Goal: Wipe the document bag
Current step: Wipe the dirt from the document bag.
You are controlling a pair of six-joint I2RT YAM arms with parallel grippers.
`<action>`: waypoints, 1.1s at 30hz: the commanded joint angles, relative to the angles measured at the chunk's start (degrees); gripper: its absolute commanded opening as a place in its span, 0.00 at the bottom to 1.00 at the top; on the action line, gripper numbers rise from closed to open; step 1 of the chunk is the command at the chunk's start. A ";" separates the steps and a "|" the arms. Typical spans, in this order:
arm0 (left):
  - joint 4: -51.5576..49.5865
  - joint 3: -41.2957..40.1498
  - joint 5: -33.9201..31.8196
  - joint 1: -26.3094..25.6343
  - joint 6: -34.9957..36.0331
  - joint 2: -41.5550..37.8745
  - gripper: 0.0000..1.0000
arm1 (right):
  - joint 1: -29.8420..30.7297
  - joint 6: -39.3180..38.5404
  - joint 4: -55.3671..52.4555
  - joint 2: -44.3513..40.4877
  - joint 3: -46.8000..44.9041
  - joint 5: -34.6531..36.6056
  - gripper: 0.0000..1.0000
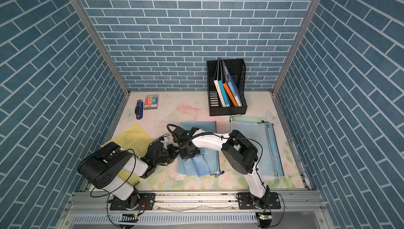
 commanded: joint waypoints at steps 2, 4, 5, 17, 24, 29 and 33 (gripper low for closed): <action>1.89 -0.63 -0.89 -0.36 -0.12 -0.29 0.00 | -3.16 2.39 -2.33 -2.92 -6.49 3.67 0.00; 2.02 -0.79 -0.88 -0.39 -0.12 -0.21 0.00 | -5.93 2.10 -2.31 -6.48 -11.00 5.10 0.00; 2.05 -0.89 -0.86 -0.34 -0.12 -0.09 0.00 | -7.50 2.00 -2.07 -8.15 -13.04 5.51 0.00; 1.85 -0.32 -1.24 -0.79 0.05 0.71 0.00 | -11.29 1.21 -2.99 -11.06 -13.88 6.31 0.00; 4.76 -0.22 -2.83 -1.81 -1.16 3.75 0.00 | -0.41 2.09 -3.21 -2.17 -0.04 1.82 0.00; 5.13 0.57 -3.43 -2.53 -1.71 4.39 0.00 | 1.24 5.59 3.00 -1.11 -2.03 -3.31 0.00; 4.98 0.91 -3.81 -2.66 -1.71 4.53 0.00 | 0.68 5.99 1.81 -1.81 -4.83 -1.37 0.00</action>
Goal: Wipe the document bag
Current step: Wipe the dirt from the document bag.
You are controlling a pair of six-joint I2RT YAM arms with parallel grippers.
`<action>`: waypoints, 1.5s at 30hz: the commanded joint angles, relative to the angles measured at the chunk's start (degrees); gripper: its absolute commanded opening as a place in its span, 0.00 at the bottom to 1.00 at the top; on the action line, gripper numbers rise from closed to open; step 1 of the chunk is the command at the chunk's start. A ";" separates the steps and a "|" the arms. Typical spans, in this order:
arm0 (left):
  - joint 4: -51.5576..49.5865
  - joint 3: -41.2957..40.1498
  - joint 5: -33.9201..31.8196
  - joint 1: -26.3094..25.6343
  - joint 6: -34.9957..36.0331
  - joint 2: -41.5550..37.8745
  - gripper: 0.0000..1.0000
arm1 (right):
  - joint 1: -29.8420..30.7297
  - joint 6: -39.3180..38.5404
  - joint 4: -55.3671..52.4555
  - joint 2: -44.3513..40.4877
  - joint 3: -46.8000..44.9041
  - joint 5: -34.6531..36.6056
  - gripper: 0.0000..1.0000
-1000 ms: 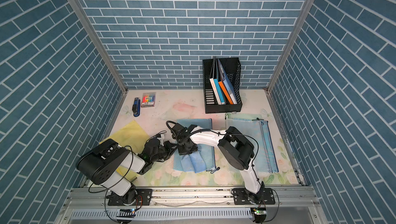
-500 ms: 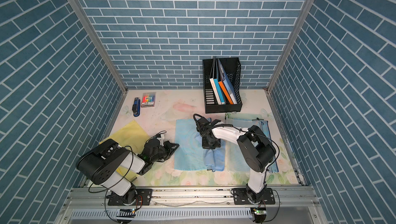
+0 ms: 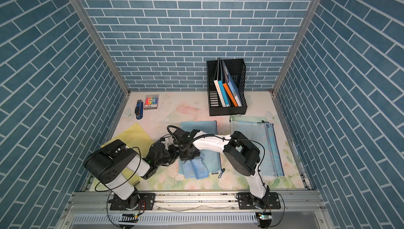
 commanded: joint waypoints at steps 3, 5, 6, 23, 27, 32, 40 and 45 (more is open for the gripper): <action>0.39 0.62 -1.41 -0.46 -0.15 0.86 0.00 | -1.83 3.93 -1.06 -3.11 -7.80 3.20 0.00; 0.45 0.54 -1.38 -0.43 -0.24 1.18 0.00 | -3.14 3.98 -2.03 -6.11 -11.68 5.46 0.00; 0.67 0.53 -1.39 -0.43 -0.24 1.30 0.00 | -4.18 4.14 -2.17 -7.99 -14.14 6.45 0.00; 3.47 1.18 -2.04 -1.51 -2.29 4.58 0.00 | -1.53 2.06 -1.86 -10.59 -15.67 10.73 0.00; 6.95 0.13 -1.72 -1.51 -4.58 6.10 0.00 | 3.51 0.03 7.21 -8.85 -13.78 7.95 0.00; 7.89 -1.12 -2.31 -1.55 -5.45 6.27 0.00 | 7.94 -0.46 14.42 -7.48 -15.21 4.79 0.00; 9.12 -1.73 -2.49 -1.51 -6.55 6.78 0.00 | 13.44 -1.59 17.55 -4.33 -15.72 2.54 0.00; 8.82 -2.52 -2.36 -1.48 -6.55 5.84 0.00 | 12.14 2.22 21.30 -4.08 -17.98 -1.24 0.00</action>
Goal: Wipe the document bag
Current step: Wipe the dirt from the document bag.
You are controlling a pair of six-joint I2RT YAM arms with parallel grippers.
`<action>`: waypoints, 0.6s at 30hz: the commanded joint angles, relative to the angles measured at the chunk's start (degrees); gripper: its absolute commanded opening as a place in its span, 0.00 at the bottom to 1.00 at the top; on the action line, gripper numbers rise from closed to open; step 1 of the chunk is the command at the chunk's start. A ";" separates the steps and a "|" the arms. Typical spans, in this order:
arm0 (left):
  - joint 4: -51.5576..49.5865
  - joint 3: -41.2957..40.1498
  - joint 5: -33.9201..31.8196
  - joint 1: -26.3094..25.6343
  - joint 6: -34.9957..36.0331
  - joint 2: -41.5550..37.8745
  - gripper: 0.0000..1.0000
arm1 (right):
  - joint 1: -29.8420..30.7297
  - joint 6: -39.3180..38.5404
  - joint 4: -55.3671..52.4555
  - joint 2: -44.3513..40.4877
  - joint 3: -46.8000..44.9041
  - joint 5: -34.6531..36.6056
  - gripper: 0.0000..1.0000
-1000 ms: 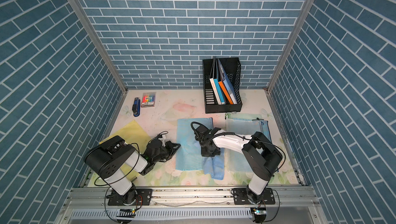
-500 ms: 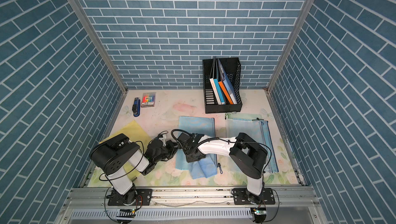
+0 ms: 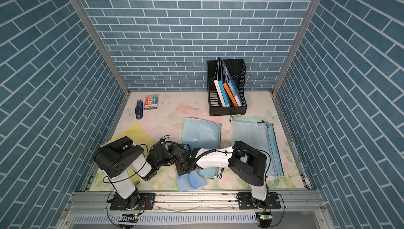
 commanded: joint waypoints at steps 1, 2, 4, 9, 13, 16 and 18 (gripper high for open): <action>-2.67 -1.17 -0.76 -0.42 0.67 -0.16 0.00 | -0.04 2.98 2.06 3.76 -2.40 -6.25 0.00; -2.99 -1.30 -0.64 -0.41 0.82 -0.60 0.00 | -0.57 3.90 1.40 4.12 -2.23 -5.80 0.00; -3.80 -1.63 -0.62 -0.40 1.19 -1.50 0.00 | -1.75 5.86 0.00 4.36 -2.45 -4.71 0.00; -6.50 -2.45 -0.69 -0.43 2.54 -4.21 0.00 | -4.52 11.33 -0.83 0.23 -7.75 0.63 0.00; -7.33 -2.50 0.01 -0.40 3.60 -4.85 0.00 | -7.43 12.68 -4.30 -4.10 -11.05 3.05 0.00; -8.03 -2.29 0.90 0.00 4.53 -4.68 0.00 | -10.14 11.94 -8.17 -7.83 -13.10 4.60 0.00; -7.93 -2.29 1.94 0.51 5.11 -4.17 0.00 | -12.39 11.57 -9.97 -10.61 -15.18 5.32 0.00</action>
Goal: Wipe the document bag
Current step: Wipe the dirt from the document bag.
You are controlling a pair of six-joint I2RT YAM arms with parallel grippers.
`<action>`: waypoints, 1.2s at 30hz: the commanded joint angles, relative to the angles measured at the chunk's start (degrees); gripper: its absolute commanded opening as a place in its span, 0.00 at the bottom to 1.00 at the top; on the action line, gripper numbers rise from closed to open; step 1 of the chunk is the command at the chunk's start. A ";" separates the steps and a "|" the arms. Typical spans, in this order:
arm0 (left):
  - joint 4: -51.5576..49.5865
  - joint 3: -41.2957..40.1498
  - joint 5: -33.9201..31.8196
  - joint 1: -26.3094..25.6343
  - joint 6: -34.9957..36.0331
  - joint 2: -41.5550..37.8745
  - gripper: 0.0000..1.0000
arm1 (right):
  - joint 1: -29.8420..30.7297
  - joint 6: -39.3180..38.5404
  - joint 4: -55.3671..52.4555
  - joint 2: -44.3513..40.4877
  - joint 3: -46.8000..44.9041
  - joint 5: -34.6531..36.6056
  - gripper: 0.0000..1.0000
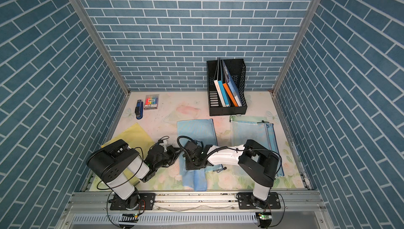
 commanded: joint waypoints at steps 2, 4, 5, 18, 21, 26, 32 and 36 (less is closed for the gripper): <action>-2.98 -0.23 4.65 1.05 3.49 0.75 0.00 | -5.48 1.50 -12.52 -4.10 -5.89 6.89 0.00; -3.54 0.40 6.70 1.33 4.35 1.34 0.00 | -8.13 0.08 -14.69 -6.12 -6.85 6.76 0.00; -3.50 0.71 7.66 1.36 4.79 1.47 0.00 | -9.10 -0.77 -15.81 -6.61 -6.86 6.95 0.00; -7.53 2.85 14.14 1.41 10.24 0.35 0.00 | -13.37 -9.03 -18.51 9.34 13.76 -0.42 0.00; -8.15 3.31 14.09 1.39 10.32 -0.42 0.00 | -13.23 -9.98 -19.30 11.89 19.25 -1.09 0.00; -14.06 4.84 12.94 1.39 12.68 -4.34 0.00 | -13.22 -11.29 -21.42 12.57 22.71 -3.41 0.00; -17.56 6.55 13.27 1.37 15.25 -6.47 0.00 | -13.71 -12.80 -22.46 13.38 23.02 -1.88 0.00; -18.31 6.41 13.09 1.45 15.42 -6.68 0.00 | -15.43 -13.89 -24.65 14.45 23.59 1.31 0.00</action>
